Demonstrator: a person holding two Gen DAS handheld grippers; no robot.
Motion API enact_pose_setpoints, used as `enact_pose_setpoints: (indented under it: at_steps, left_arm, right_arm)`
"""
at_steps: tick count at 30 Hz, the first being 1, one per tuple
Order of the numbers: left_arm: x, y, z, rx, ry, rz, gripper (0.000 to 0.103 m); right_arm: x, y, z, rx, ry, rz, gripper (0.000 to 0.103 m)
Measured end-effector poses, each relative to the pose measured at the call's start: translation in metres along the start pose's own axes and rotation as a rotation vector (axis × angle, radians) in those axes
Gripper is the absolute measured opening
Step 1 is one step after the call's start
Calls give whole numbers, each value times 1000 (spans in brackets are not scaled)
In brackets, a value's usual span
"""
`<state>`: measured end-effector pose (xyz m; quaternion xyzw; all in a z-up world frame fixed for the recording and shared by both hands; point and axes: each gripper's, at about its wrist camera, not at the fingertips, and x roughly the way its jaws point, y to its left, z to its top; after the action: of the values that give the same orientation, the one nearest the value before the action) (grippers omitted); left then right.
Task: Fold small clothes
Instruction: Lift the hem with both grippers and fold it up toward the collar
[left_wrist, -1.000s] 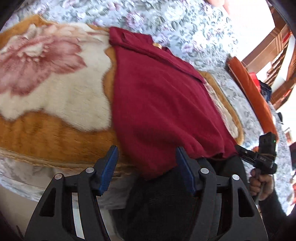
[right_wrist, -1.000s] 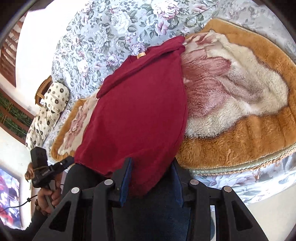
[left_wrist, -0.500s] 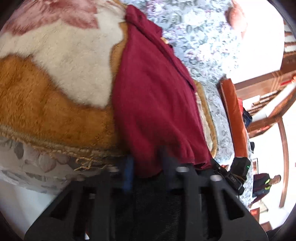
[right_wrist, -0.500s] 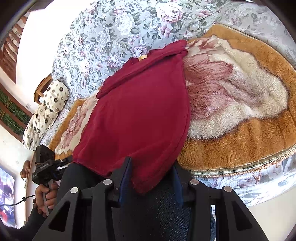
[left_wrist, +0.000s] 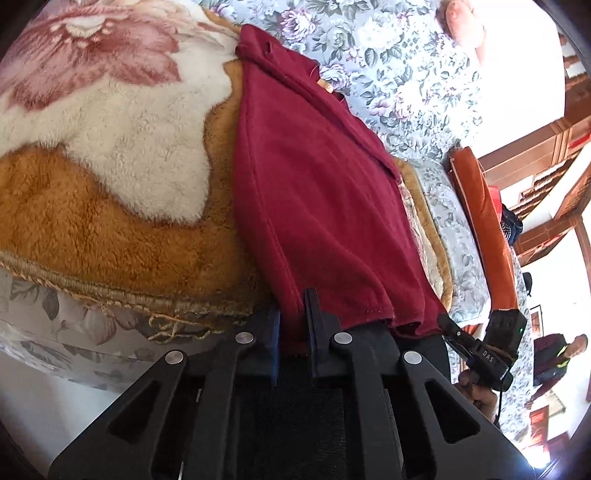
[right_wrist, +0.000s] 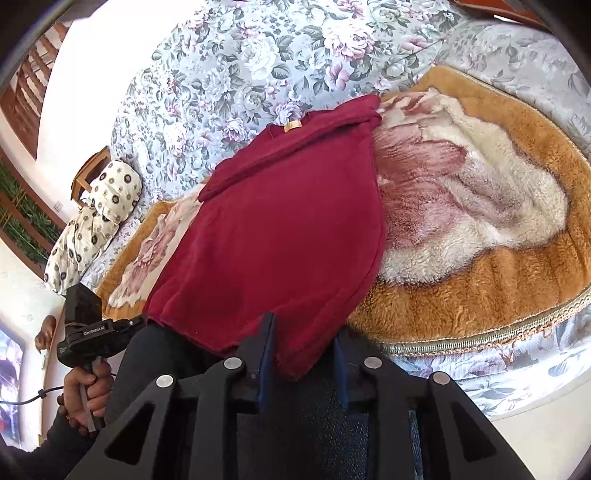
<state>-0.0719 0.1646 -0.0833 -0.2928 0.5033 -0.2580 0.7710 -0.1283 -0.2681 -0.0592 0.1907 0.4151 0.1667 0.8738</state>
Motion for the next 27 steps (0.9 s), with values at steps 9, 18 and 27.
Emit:
enact_pose_setpoints:
  at_steps: [9,18,27]
  left_arm:
    - [-23,4,-4,-20,-99,-28,6]
    - [-72,-8,-16,12,-200,-61,6]
    - [-115,-33,-46,48,-252,-137,6]
  right_arm:
    - [-13,6,0,-27,-50,29,9]
    - [-55,29,3,-95,-110,65,8]
    - [-104,50,-16,-121,-101,139,8]
